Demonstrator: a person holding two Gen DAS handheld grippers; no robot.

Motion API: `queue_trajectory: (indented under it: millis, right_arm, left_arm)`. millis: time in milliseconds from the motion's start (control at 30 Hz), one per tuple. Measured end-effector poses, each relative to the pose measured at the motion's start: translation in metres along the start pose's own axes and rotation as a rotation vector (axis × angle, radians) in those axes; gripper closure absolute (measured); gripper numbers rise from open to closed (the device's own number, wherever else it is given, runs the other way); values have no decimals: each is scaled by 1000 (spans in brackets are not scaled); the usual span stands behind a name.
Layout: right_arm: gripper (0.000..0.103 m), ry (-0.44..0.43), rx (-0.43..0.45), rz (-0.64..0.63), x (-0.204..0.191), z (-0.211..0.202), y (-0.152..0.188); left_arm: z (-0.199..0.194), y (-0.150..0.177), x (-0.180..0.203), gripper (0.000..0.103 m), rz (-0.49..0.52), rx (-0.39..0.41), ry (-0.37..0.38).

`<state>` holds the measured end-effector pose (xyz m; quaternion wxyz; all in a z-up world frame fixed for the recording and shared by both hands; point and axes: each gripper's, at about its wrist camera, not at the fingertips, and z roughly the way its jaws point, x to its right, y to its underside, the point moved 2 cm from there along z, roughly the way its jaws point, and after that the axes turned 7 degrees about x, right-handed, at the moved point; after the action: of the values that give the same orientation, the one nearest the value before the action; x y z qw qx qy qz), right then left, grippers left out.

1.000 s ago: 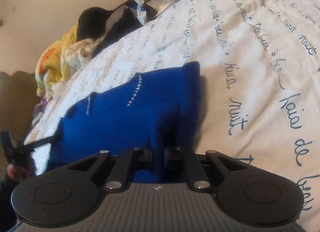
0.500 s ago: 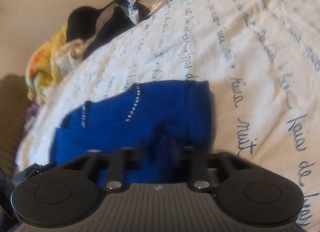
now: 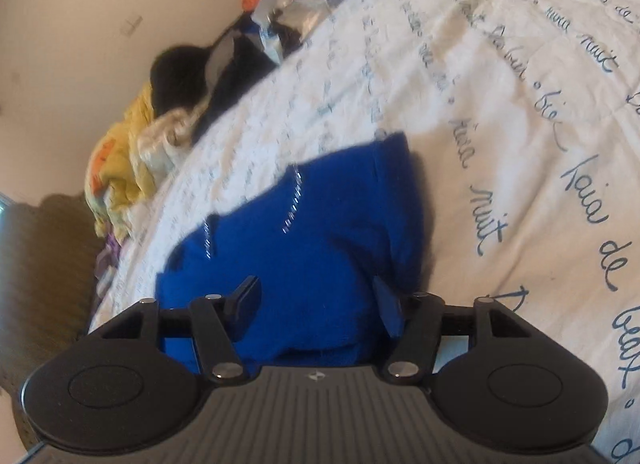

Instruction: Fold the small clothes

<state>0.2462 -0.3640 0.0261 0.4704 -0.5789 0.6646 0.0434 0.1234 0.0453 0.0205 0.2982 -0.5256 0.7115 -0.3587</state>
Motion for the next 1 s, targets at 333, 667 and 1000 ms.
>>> queue_trajectory:
  millis: [333, 667, 1000]
  right_arm:
    - [92, 106, -9, -164, -4, -1, 7]
    - [69, 247, 118, -202, -4, 41, -41]
    - [92, 238, 181, -172, 10, 21, -36]
  left_arm:
    - [-27, -21, -1, 20, 15, 106, 67]
    - [30, -56, -24, 17, -161, 70, 13]
    - [30, -32, -28, 11, -138, 50, -53]
